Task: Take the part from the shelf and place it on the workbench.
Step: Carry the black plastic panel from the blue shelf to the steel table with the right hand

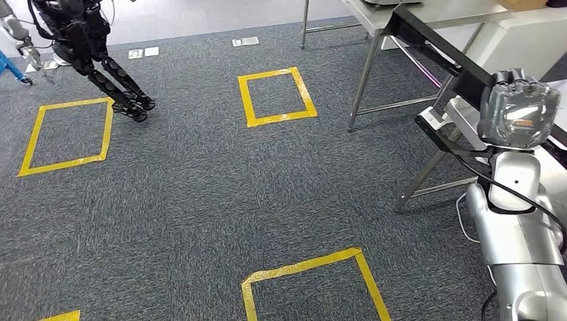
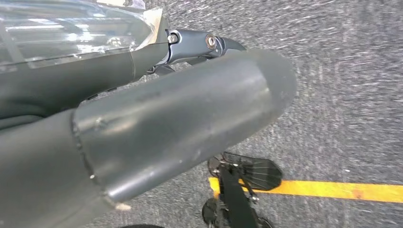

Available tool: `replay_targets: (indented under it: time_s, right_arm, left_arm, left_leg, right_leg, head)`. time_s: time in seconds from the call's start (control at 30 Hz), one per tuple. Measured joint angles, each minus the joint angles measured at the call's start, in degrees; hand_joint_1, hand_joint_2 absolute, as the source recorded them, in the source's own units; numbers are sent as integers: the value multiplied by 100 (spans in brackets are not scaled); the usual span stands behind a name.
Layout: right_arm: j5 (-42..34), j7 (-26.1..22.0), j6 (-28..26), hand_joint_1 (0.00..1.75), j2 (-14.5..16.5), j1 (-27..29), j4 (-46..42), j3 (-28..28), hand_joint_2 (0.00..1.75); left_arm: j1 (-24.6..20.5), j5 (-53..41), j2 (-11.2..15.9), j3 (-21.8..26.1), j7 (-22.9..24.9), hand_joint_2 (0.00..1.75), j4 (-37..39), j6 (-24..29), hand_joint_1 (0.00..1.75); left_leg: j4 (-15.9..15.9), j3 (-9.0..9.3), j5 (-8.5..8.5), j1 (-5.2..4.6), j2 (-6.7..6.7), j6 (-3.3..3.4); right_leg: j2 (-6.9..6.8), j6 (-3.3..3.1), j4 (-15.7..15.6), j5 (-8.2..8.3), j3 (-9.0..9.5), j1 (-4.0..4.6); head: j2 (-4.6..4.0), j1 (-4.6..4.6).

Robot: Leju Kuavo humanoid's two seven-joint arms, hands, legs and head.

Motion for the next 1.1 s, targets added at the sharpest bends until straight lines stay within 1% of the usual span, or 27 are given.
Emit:
replay_targets:
  time_s: [0.03,0.1,0.13,0.17,0.2,0.23,0.3,0.33,0.37,0.4,0.43,0.47,0.5,0.53,0.6,0.63,0.67,0.7,0.77,0.83,0.87,0.9,0.93,0.97,1.03,1.07,1.1]
  right_arm:
    - [0,44,-19,175,36,-135,131,116,175]
    - [1,112,-48,175,101,-363,360,319,175]
    - [1,120,-62,175,121,-440,441,388,175]
    - [2,110,-76,175,139,-500,510,438,175]
    - [2,83,-90,175,159,-559,568,465,175]
    - [2,33,-102,175,183,-631,623,479,175]
    - [2,-98,-130,175,272,-792,752,490,175]
    - [2,-163,-148,175,321,-861,824,492,175]
    - [2,-208,-169,175,370,-913,900,497,175]
    - [2,-235,-192,175,408,-955,977,503,175]
    - [2,-244,-210,175,431,-993,1050,509,175]
    - [2,-239,-228,175,449,-1030,1118,514,175]
    - [2,-221,-249,175,465,-1066,1174,517,175]
    - [2,-199,-269,175,483,-1107,1223,518,175]
    - [2,-174,-313,175,530,-1168,1326,522,175]
    - [2,-185,-335,175,542,-1186,1374,517,175]
    - [1,-210,-355,175,542,-1191,1414,507,175]
    - [1,-240,-373,175,529,-1194,1442,490,175]
    - [-1,-299,-400,175,497,-1212,1491,436,175]
    - [-2,-344,-433,175,479,-1224,1531,383,175]
    - [-2,-356,-447,175,477,-1216,1550,367,175]
    - [-3,-362,-455,175,472,-1203,1570,354,175]
    - [-3,-365,-460,175,467,-1193,1591,345,175]
    - [-3,-372,-462,175,462,-1189,1608,331,175]
    - [-18,-425,-467,175,445,-1208,1631,287,175]
    - [-37,-470,-473,175,435,-1223,1642,263,175]
    - [-66,-520,-486,175,417,-1237,1659,237,175]
  left_arm:
    - [-10,6,-9,38,-13,0,-3,12,0]
    - [-30,19,-17,105,-33,0,-8,16,0]
    - [-40,28,-24,129,-43,0,-11,15,0]
    - [-49,41,-32,147,-55,0,-13,9,0]
    - [-59,58,-39,167,-69,0,-14,-4,0]
    - [-63,81,-49,198,-86,0,-15,-23,0]
    - [-52,122,-61,275,-121,0,-14,-55,0]
    - [-40,138,-67,312,-142,0,-13,-59,0]
    - [-30,143,-75,344,-170,0,-13,-53,0]
    - [-25,145,-85,375,-211,0,-13,-38,0]
    - [-24,141,-98,402,-261,0,-13,-13,0]
    - [-24,138,-108,422,-308,0,-13,12,0]
    - [-24,137,-115,440,-341,0,-13,28,0]
    - [-21,140,-119,460,-357,0,-11,33,0]
    - [-14,156,-123,525,-349,0,-9,41,0]
    - [-14,154,-126,555,-335,0,-8,55,0]
    - [-20,143,-131,581,-322,0,-8,64,0]
    - [-30,128,-138,593,-309,0,-8,59,0]
    - [-42,104,-150,610,-301,0,-7,24,0]
    - [-36,100,-153,629,-297,0,-7,-2,0]
    - [-32,100,-153,644,-295,0,-7,-9,0]
    - [-30,100,-153,658,-294,0,-6,-13,0]
    - [-31,100,-153,671,-293,0,-6,-18,0]
    - [-32,99,-156,679,-292,0,-6,-37,0]
    - [-34,88,-158,685,-291,0,-7,-119,0]
    - [-34,78,-159,687,-293,0,-6,-169,0]
    - [-33,67,-158,690,-296,0,-5,-216,0]
  left_leg:
    - [19,-7,-18,-13,66,-31]
    - [50,-5,-50,-45,181,-97]
    - [50,3,-66,-46,232,-127]
    - [55,13,-87,-37,270,-157]
    - [106,2,-144,-16,220,-191]
    - [263,-56,-264,10,96,-226]
    - [980,-354,-674,49,-255,-273]
    - [1441,-565,-887,55,-366,-281]
    - [1822,-754,-1023,56,-422,-281]
    - [2015,-869,-1043,56,-446,-273]
    - [1979,-882,-946,56,-463,-256]
    - [1721,-790,-749,58,-500,-233]
    - [1338,-640,-509,66,-608,-211]
    - [925,-480,-266,72,-785,-190]
    - [356,-261,-23,81,-1029,-164]
    - [245,-220,9,74,-1036,-153]
    - [195,-197,1,71,-950,-137]
    - [168,-187,20,71,-870,-115]
    - [97,-155,59,74,-709,-48]
    - [76,-143,64,59,-542,-4]
    - [77,-144,59,52,-458,3]
    - [78,-145,53,45,-373,5]
    - [80,-145,46,44,-290,2]
    - [83,-142,36,46,-209,-8]
    - [107,-138,2,33,-67,-53]
    - [123,-136,-19,16,-8,-81]
    - [140,-131,-40,-5,48,-110]
  right_leg:
    - [-111,9,-357,102,203,17]
    - [-193,-48,-682,179,371,55]
    - [-121,-86,-680,189,377,74]
    - [-48,-130,-689,194,370,46]
    - [9,-164,-699,198,374,26]
    - [63,-216,-708,206,378,5]
    - [178,-301,-716,223,381,-7]
    - [245,-329,-715,227,381,1]
    - [319,-336,-714,227,383,11]
    - [398,-336,-712,227,386,20]
    - [472,-335,-710,227,392,26]
    - [546,-335,-708,227,400,28]
    - [617,-333,-707,227,405,24]
    - [691,-328,-695,227,395,39]
    - [845,-298,-664,231,342,61]
    - [931,-269,-656,242,307,71]
    - [1015,-232,-662,256,277,75]
    - [1011,-206,-646,252,244,78]
    - [710,-203,-324,95,47,107]
    - [347,-233,410,-201,-330,114]
    - [289,-228,764,-309,-507,108]
    - [257,-206,975,-353,-612,99]
    - [228,-166,962,-313,-605,85]
    - [178,-114,709,-196,-473,70]
    - [-60,-32,-124,87,-22,56]
    - [-161,-31,-433,181,149,74]
    - [-215,-53,-595,226,234,88]
  head:
    - [0,-3]
    - [0,-21]
    - [0,-33]
    - [0,-42]
    - [0,-46]
    - [0,-50]
    - [0,-57]
    - [0,-60]
    - [0,-62]
    - [0,-62]
    - [0,-61]
    - [0,-60]
    - [0,-60]
    - [0,-60]
    - [0,-53]
    - [0,-47]
    - [1,-37]
    - [1,-28]
    - [0,1]
    - [0,28]
    - [0,32]
    - [0,33]
    - [0,34]
    - [0,35]
    - [0,39]
    - [0,38]
    - [0,36]
